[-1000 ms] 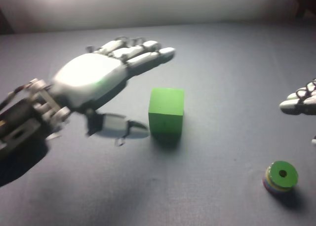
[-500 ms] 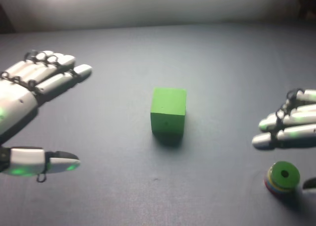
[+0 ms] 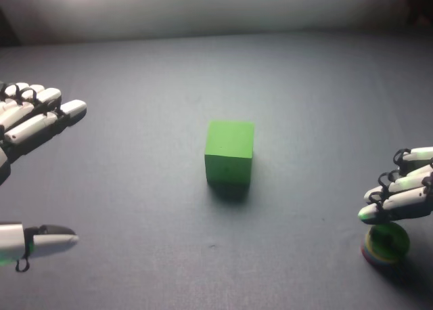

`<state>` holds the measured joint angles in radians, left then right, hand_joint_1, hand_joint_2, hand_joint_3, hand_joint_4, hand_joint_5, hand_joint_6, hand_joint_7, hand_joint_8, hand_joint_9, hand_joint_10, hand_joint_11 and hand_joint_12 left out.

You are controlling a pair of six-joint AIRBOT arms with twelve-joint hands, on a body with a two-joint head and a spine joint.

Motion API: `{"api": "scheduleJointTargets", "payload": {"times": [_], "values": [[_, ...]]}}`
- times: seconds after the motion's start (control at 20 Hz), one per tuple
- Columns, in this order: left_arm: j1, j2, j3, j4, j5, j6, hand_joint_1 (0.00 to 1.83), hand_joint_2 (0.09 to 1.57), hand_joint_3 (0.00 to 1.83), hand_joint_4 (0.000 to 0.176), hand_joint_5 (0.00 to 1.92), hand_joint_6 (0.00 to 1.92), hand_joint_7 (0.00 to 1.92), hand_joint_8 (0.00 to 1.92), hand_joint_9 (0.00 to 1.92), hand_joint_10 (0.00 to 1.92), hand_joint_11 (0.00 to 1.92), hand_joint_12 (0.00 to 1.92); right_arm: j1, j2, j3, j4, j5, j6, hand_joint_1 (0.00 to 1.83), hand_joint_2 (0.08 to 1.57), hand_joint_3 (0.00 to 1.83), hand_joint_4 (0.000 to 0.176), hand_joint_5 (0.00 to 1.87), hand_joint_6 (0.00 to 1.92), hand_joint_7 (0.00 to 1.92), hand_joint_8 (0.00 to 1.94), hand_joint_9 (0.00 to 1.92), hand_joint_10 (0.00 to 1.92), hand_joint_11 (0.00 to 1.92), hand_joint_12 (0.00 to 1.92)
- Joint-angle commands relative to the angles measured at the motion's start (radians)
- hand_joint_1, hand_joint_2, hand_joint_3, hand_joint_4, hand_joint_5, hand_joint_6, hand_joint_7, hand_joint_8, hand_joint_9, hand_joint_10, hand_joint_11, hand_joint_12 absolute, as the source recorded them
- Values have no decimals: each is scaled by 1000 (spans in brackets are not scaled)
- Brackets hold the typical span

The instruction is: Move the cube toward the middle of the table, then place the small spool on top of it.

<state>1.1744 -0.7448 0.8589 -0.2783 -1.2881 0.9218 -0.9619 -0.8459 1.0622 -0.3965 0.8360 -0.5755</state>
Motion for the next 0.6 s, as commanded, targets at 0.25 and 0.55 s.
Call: {"api": "scheduleJointTargets", "payload": {"times": [0.25,0.55], "values": [[29,6,-8,-26,-166,1,657,857,0,105,129,5,102,7,63,7,52,54,34,-36,23,26,73,6,1044,988,1,52,550,1,449,0,610,6,206,1152],[29,7,-8,-29,-169,1,647,864,1,90,127,1,108,4,68,5,64,70,48,-54,26,13,71,6,973,1016,6,66,536,0,462,0,595,1,214,1090]]}}
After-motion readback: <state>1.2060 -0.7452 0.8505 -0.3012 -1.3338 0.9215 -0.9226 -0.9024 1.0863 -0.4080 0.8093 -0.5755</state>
